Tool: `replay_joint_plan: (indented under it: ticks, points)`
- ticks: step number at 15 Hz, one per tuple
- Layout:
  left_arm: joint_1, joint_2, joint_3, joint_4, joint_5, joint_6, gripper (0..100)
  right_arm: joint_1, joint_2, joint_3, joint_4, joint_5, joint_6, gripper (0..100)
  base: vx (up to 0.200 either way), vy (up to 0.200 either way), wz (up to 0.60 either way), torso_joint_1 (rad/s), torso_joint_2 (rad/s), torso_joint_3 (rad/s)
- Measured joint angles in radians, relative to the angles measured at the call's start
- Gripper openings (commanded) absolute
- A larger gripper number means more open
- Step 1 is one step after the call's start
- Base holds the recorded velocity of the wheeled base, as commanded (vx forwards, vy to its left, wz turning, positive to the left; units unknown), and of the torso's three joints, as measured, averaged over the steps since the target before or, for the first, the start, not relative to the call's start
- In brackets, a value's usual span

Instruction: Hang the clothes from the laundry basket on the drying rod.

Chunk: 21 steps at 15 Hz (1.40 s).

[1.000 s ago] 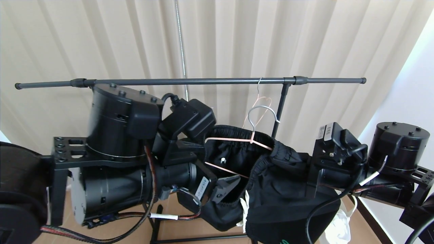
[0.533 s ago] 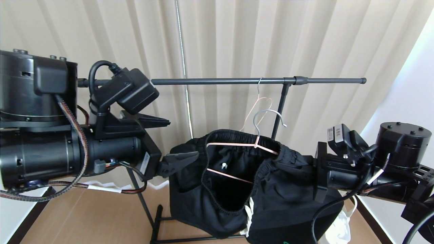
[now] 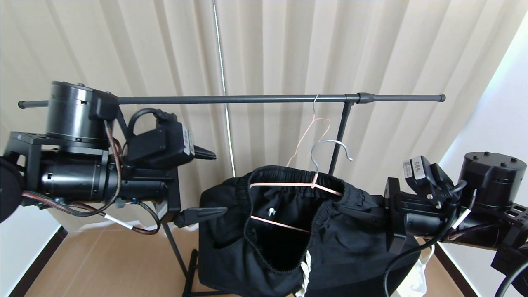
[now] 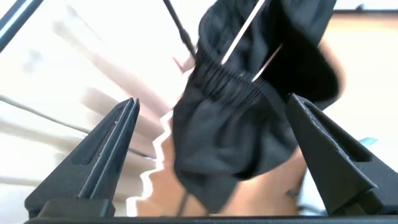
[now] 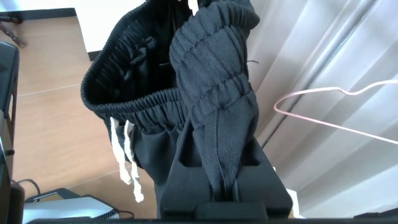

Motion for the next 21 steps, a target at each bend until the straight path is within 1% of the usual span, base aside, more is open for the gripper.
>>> replay_joint_plan:
  ticks: [1,2,3,6,7,8,9,10,12,13,16,17,18,21]
  points:
    - [0.0,0.028,-0.007,0.04,-0.001,0.055,100,0.0,-0.002,0.001,0.0,0.001,0.0,0,0.0,0.0,0.0,0.0,0.0,0.0]
    - [-0.001,0.053,-0.023,0.067,0.0,0.069,100,-0.001,-0.004,0.003,0.0,0.011,0.0,0,0.0,0.0,0.0,0.0,0.0,0.0]
    - [0.0,0.078,-0.044,0.084,0.001,0.073,100,-0.001,-0.006,0.006,0.0,0.024,0.0,0,0.0,0.0,0.0,0.0,0.0,0.0]
    - [-0.01,0.144,-0.105,0.09,0.02,0.071,100,-0.001,-0.011,0.014,0.0,0.039,-0.001,0,0.0,0.0,0.0,0.0,0.0,0.0]
    - [-0.02,0.167,-0.13,0.089,0.048,0.061,100,0.0,-0.013,0.019,0.0,0.051,-0.002,0,0.0,0.0,0.0,0.0,0.0,0.0]
    - [-0.03,0.188,-0.157,0.088,0.067,0.032,100,0.0,-0.016,0.023,-0.001,0.065,-0.003,0,0.0,0.0,0.0,0.0,0.0,0.0]
    - [-0.043,0.208,-0.184,0.087,0.074,-0.011,100,0.0,-0.02,0.026,-0.001,0.078,-0.004,0,0.0,0.0,0.0,0.0,0.0,0.0]
    - [-0.051,0.222,-0.198,0.087,0.076,-0.023,100,0.0,-0.023,0.029,-0.002,0.081,-0.004,0,0.0,0.0,0.0,0.0,0.0,0.0]
    - [-0.081,0.247,-0.228,0.085,0.075,-0.083,100,0.0,-0.033,0.031,-0.001,0.084,-0.004,0,0.0,0.0,0.0,0.0,0.0,0.0]
    - [-0.095,0.258,-0.239,0.082,0.073,-0.095,100,0.0,-0.036,0.034,0.0,0.086,-0.004,0,0.0,0.0,0.0,0.0,0.0,0.0]
    - [-0.127,0.276,-0.259,0.08,0.043,-0.108,100,0.001,-0.041,0.037,-0.001,0.086,-0.006,0,0.0,0.0,0.0,0.0,0.0,0.0]
    - [-0.132,0.278,-0.262,0.08,0.011,-0.109,100,0.002,-0.042,0.037,-0.002,0.088,-0.006,0,0.0,0.0,0.0,0.0,0.0,0.0]
    - [-0.139,0.28,-0.263,0.081,-0.001,-0.109,100,0.001,-0.042,0.037,-0.002,0.092,-0.006,0,0.0,0.0,0.0,0.0,0.0,0.0]
    - [-0.157,0.281,-0.257,0.085,-0.015,-0.109,100,0.001,-0.042,0.037,-0.001,0.106,-0.006,0,0.0,0.0,0.0,0.0,0.0,0.0]
